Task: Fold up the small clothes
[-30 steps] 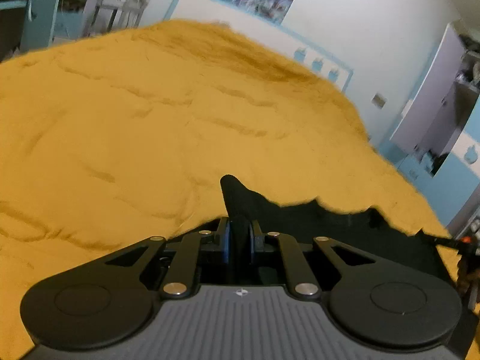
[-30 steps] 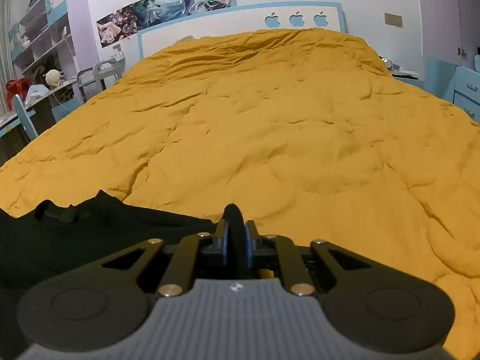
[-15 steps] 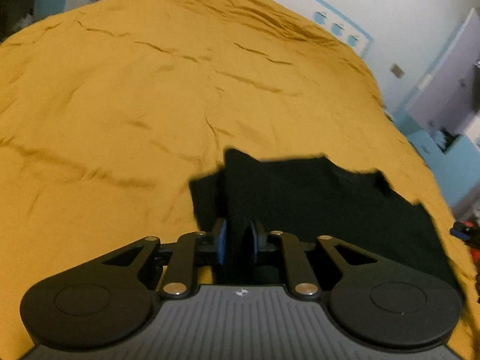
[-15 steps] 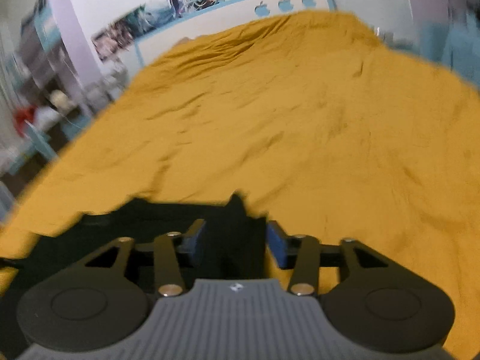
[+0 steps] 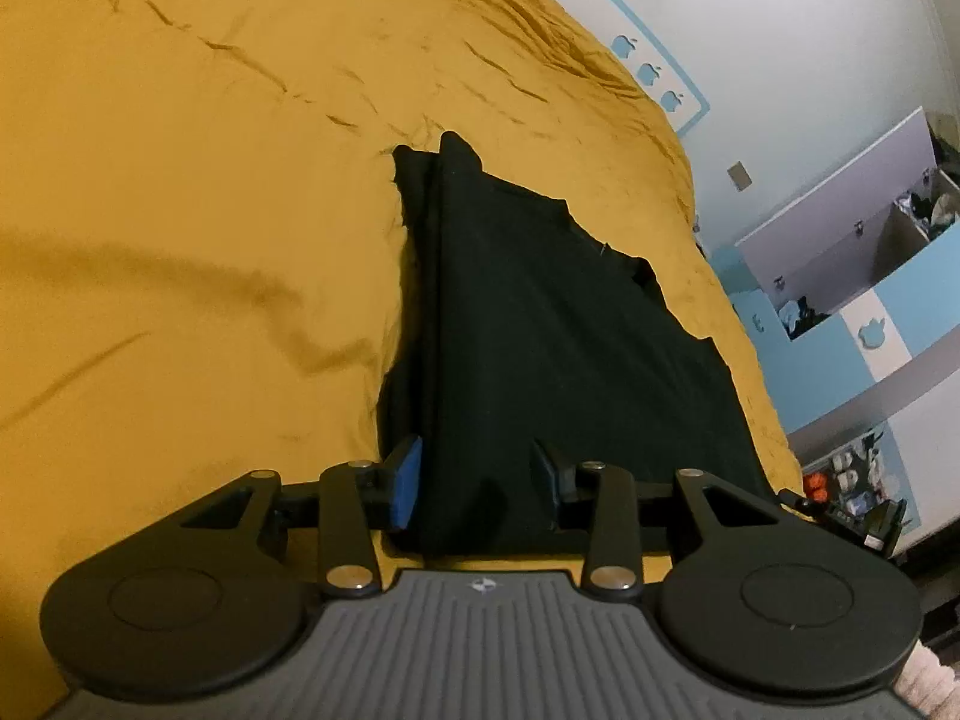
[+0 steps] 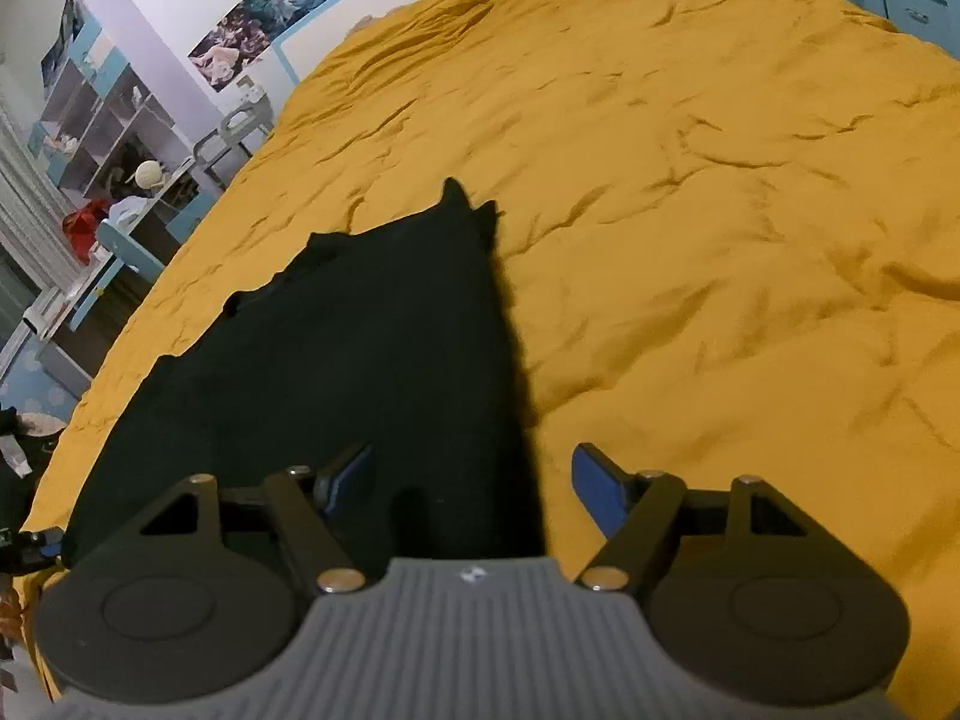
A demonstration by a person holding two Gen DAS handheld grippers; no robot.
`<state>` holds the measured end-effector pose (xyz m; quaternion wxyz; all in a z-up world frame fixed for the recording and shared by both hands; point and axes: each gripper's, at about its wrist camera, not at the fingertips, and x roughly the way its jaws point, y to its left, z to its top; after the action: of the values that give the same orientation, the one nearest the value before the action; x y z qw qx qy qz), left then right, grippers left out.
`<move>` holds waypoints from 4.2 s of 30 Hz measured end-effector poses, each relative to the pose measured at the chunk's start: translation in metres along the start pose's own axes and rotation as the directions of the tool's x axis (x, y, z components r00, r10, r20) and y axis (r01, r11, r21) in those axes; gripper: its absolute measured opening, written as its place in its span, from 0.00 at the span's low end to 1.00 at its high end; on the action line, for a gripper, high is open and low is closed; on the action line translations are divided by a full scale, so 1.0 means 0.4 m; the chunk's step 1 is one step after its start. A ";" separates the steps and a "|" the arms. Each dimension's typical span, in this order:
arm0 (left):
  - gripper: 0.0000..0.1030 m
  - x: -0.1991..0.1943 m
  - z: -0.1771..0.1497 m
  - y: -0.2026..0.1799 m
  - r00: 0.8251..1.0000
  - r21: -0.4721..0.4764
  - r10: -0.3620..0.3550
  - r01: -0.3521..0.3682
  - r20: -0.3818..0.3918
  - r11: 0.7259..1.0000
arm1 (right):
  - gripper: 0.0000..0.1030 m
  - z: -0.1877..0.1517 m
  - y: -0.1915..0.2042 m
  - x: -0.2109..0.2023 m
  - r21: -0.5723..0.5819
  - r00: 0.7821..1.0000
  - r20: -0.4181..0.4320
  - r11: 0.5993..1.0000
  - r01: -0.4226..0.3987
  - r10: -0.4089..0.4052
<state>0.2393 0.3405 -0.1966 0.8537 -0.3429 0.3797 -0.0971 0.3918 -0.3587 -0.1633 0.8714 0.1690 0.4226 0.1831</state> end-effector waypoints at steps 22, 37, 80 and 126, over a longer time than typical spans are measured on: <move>0.03 -0.053 -0.084 0.037 0.999 -0.034 -0.018 0.020 0.043 0.999 | 0.01 -0.005 -0.056 -0.027 0.059 1.000 -0.012 0.998 -0.027 0.028; 0.46 -0.142 -0.105 -0.112 0.992 0.015 0.035 -0.037 0.118 0.999 | 0.66 -0.099 0.024 -0.182 0.239 0.989 0.145 0.969 -0.062 0.028; 0.05 -0.090 -0.205 -0.044 0.913 -0.425 0.272 -0.126 0.304 0.897 | 0.15 -0.173 -0.009 -0.158 0.646 0.966 0.145 0.760 0.070 -0.212; 0.08 0.264 0.070 -0.111 0.971 -0.026 0.159 -0.157 0.178 0.987 | 0.37 0.253 0.683 0.785 -0.140 0.985 -0.007 0.976 0.168 -0.171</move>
<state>0.3366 0.2765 -0.2154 0.8874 -0.3241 0.3279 0.0048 0.6054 0.0117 -0.1931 0.8895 0.0696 0.4297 0.1386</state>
